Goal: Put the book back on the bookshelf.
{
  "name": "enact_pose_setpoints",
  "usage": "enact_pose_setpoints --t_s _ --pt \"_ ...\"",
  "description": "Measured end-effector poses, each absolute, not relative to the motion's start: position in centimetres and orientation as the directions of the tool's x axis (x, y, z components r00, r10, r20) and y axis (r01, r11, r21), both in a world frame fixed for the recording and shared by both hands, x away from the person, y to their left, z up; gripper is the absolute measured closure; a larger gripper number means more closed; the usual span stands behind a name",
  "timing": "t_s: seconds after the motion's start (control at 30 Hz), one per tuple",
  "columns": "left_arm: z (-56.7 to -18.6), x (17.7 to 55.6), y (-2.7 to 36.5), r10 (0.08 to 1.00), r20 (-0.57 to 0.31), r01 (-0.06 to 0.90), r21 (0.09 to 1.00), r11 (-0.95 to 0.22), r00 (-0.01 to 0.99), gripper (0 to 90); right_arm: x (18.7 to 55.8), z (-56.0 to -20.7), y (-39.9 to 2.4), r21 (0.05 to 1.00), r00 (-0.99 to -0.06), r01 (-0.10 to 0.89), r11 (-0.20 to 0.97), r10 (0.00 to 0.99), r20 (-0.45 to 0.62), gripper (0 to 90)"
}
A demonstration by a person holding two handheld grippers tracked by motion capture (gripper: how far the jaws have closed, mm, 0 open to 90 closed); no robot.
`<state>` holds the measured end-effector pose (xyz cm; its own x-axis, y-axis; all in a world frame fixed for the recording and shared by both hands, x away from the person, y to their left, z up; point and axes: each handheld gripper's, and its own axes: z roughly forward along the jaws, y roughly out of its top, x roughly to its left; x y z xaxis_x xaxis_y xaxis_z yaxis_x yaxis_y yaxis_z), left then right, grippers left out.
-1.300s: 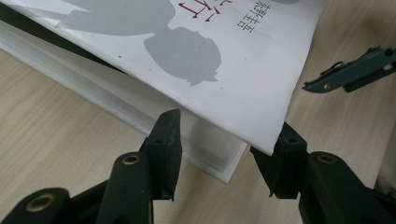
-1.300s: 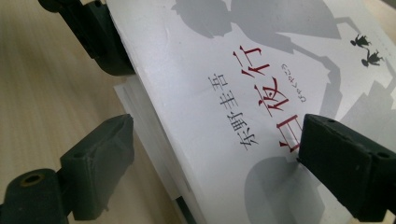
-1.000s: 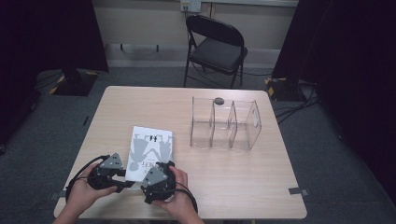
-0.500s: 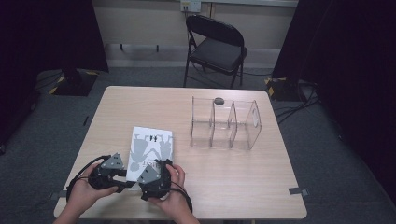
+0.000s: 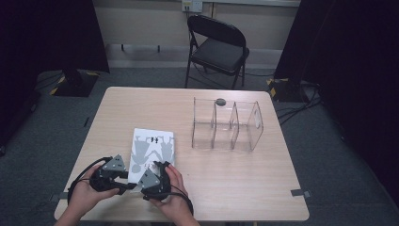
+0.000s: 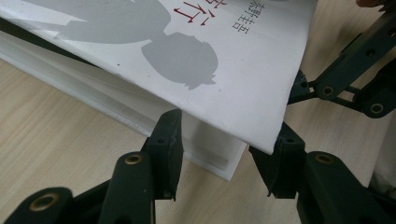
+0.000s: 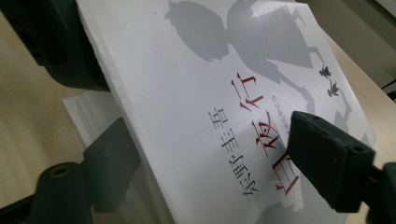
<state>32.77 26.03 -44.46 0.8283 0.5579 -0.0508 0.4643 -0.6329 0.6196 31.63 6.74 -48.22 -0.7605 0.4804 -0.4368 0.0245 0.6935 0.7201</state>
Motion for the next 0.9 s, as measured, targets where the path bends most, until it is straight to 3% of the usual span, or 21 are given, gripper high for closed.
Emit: enact_pose_setpoints --t_s 0.13,0.2,0.3,0.4,0.9 --pt "-44.4 32.8 26.2 0.549 -0.050 0.454 0.627 -0.633 0.834 54.3 31.5 -47.8 6.8 0.708 -0.766 0.011 0.706 0.461 -0.448 26.1" --pt "-44.7 33.0 26.5 0.552 -0.090 0.472 0.643 -0.603 0.829 52.1 31.4 -47.7 6.8 0.696 -0.765 -0.002 0.718 0.447 -0.463 28.2" --pt "-45.0 33.2 27.0 0.561 -0.082 0.469 0.654 -0.593 0.823 31.2 31.4 -47.5 6.7 0.685 -0.767 -0.017 0.729 0.430 -0.476 30.5" --pt "-45.3 33.3 27.9 0.563 -0.076 0.469 0.651 -0.597 0.823 26.5 31.5 -47.0 6.6 0.684 -0.769 -0.012 0.730 0.431 -0.473 34.5" --pt "-46.9 33.4 28.4 0.518 -0.057 0.434 0.628 -0.646 0.853 22.7 31.6 -45.6 6.1 0.665 -0.778 -0.006 0.747 0.414 -0.472 41.3"
